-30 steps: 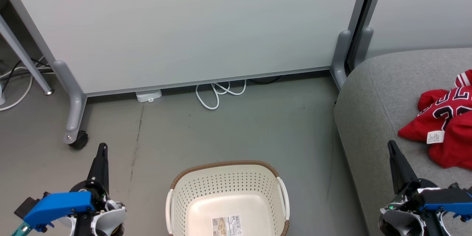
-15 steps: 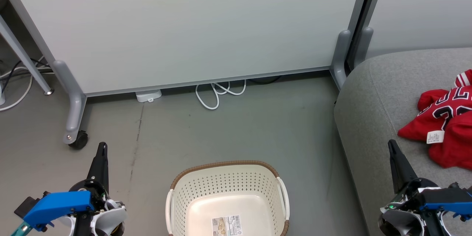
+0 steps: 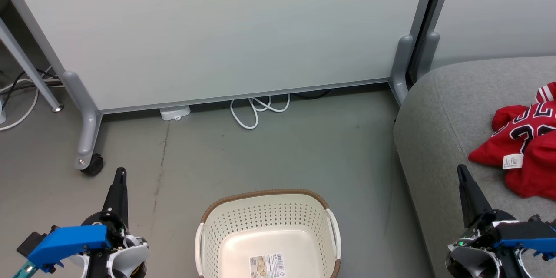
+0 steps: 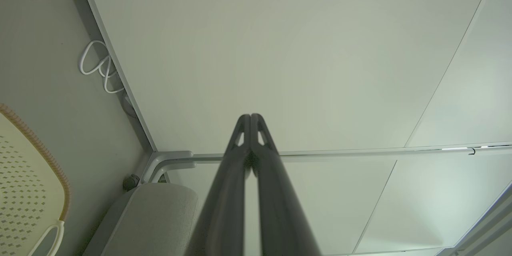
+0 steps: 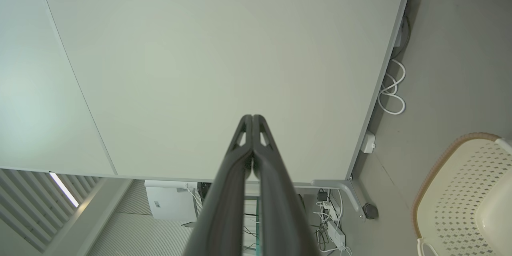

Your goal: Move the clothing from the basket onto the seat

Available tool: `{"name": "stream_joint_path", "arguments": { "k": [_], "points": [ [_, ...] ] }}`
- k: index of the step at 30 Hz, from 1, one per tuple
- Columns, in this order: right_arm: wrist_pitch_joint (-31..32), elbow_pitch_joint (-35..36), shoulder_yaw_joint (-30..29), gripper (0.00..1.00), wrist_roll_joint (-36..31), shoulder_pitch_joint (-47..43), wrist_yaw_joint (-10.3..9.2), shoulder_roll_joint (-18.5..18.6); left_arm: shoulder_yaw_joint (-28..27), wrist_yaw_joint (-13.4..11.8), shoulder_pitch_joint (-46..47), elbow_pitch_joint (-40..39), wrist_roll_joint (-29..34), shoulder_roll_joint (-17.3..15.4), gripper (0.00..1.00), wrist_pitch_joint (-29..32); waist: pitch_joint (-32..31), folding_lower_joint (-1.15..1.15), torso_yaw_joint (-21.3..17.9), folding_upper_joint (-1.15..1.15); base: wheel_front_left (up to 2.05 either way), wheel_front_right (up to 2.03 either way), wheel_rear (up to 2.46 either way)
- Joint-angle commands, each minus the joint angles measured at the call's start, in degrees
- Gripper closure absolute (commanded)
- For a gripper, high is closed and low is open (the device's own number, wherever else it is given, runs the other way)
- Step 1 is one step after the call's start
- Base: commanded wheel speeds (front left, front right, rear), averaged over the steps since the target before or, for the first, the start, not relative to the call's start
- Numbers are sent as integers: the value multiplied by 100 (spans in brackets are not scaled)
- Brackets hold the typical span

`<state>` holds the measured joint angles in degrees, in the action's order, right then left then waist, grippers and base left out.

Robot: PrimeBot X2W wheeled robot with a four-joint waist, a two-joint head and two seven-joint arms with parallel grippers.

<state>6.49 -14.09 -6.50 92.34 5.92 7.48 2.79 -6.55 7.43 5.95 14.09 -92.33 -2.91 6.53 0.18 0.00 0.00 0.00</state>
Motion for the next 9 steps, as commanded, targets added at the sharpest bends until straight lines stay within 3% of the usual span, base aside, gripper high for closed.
{"name": "stream_joint_path", "arguments": {
  "k": [1, 9],
  "points": [
    [18, 10, -10, 100, 15, 59, 2, 17, -13, 10, 55, -21, -14, 6, 100, 23, 0, 0, 0, 0, 0, 0, 0],
    [18, 10, -10, 100, 15, 58, 2, 17, -12, 10, 54, -21, -14, 6, 100, 22, 0, 0, 0, 0, 0, 0, 0]
  ]
}}
